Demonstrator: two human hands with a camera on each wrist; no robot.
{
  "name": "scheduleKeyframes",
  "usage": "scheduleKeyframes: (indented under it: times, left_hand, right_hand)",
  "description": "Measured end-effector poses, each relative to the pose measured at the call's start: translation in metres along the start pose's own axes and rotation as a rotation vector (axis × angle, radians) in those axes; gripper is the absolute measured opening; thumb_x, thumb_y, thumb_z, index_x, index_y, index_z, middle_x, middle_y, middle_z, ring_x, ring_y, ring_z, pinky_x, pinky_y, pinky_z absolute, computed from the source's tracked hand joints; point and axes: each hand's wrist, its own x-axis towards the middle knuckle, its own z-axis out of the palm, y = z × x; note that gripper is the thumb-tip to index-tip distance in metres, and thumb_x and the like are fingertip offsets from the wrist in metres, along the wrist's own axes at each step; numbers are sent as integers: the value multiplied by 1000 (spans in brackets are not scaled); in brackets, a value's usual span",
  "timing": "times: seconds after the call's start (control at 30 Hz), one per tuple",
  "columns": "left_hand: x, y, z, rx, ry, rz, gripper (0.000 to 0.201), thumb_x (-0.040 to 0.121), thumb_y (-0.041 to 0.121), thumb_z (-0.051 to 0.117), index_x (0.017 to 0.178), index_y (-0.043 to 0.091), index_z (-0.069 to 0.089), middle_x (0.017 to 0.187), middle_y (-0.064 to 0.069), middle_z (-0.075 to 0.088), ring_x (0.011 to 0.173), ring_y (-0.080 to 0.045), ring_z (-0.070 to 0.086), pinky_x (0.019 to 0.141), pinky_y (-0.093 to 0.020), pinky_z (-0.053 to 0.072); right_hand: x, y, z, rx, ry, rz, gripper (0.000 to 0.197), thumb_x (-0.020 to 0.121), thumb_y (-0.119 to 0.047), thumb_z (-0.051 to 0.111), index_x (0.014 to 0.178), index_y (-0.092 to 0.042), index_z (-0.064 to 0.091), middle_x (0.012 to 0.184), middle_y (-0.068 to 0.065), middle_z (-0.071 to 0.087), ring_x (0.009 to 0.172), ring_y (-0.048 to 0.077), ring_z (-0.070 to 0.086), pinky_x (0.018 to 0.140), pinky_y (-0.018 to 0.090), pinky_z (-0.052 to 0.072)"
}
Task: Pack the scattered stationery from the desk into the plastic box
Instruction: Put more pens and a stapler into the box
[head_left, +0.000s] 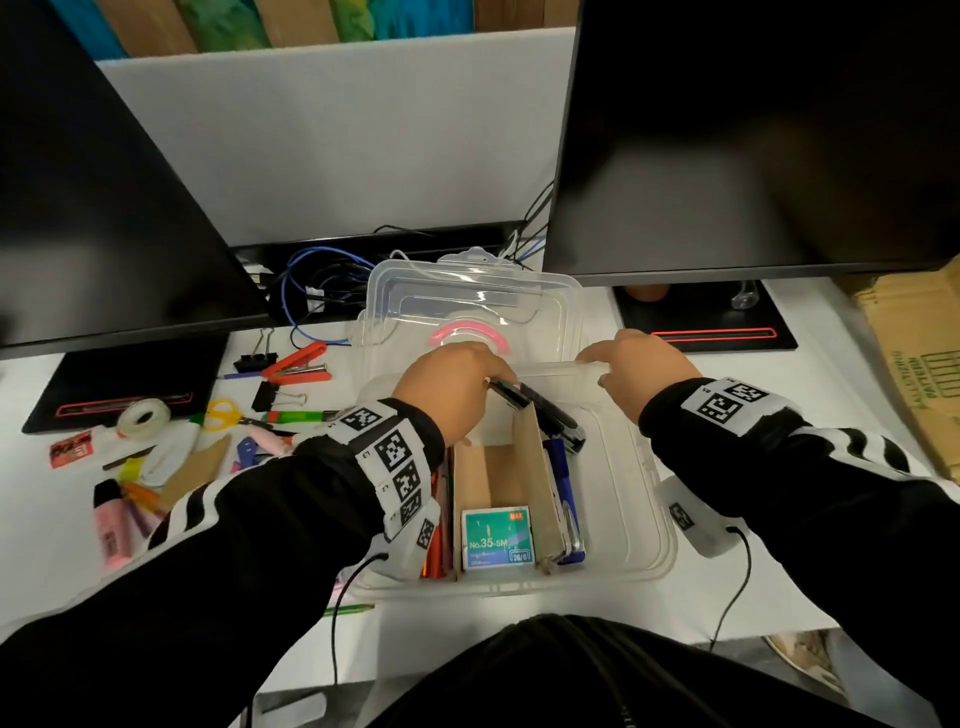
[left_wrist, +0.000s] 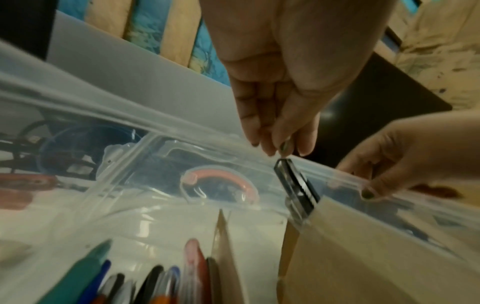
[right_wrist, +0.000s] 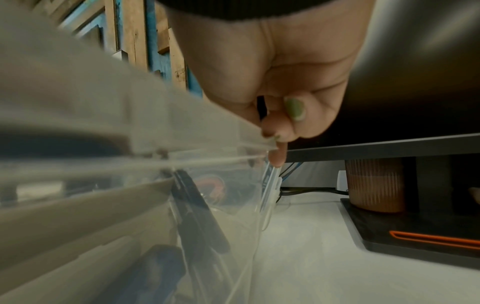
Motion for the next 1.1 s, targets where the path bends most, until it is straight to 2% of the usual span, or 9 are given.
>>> scheduleKeyframes:
  times: [0.1,0.17,0.23,0.4,0.57,0.73,0.87,1.0,1.1]
  left_hand:
    - [-11,-5,-14,-81,19,-70,42,91,-2,44,112,26,68,122,3,62,110,-13,56,97,-21,40]
    - [-22,-10,-27,-139,38,-124,38,92,0,44,109,23,69,122,4,62,106,-10,57,88,-12,36]
    - [-34,-18,-39,-162,60,-164,31,94,6,47,106,23,70,119,6,63,102,-8,57,84,-9,32]
    - [-65,-50,-65,-197,113,-274,20,91,19,56,97,30,72,105,13,66,91,-4,58,83,-16,38]
    - [-98,-97,-80,-249,165,-400,22,89,15,56,93,28,73,95,11,67,94,-9,61,88,-25,46]
    - [-138,-147,-82,-216,167,-514,23,91,15,55,93,29,73,94,11,65,84,-6,57,76,-19,39]
    - [-172,-186,-79,-181,117,-564,23,91,17,53,97,26,73,94,10,64,65,0,51,57,-16,38]
    - [-198,-219,-69,-245,61,-577,22,91,13,54,100,21,72,100,3,68,59,1,48,70,-21,40]
    - [-211,-236,-54,-281,-11,-562,22,89,11,56,98,22,73,101,2,69,81,-11,61,79,-23,46]
  right_hand:
    - [-2,-2,-4,-42,-37,-9,42,96,-13,46,136,-28,47,122,9,50,110,27,54,93,33,45]
    - [-3,-4,-9,-85,-66,-9,42,97,-15,45,138,-27,45,126,10,51,114,27,53,96,34,45]
    - [-4,-7,-14,-122,-88,1,43,98,-16,43,140,-25,42,132,10,49,119,26,50,100,34,42]
    - [-12,-22,-30,-269,-127,46,45,99,-33,40,142,-18,39,136,9,45,125,23,45,102,32,39]
    - [-26,-60,-43,-188,-39,16,47,95,-41,45,138,-23,44,136,5,46,126,21,44,103,29,36]
    - [-36,-132,-39,-12,1,-107,37,91,-39,54,125,-24,56,124,2,56,113,21,52,94,27,39]
    - [-43,-200,-26,128,61,-221,22,90,-32,56,108,-25,65,109,-2,64,101,18,56,82,24,38]
    - [-45,-258,-4,220,29,-278,17,91,-23,54,99,-21,69,100,0,67,94,19,59,73,21,36]
    - [-38,-292,24,217,-40,-265,21,91,-18,49,98,-15,69,103,3,67,97,23,60,82,27,44]
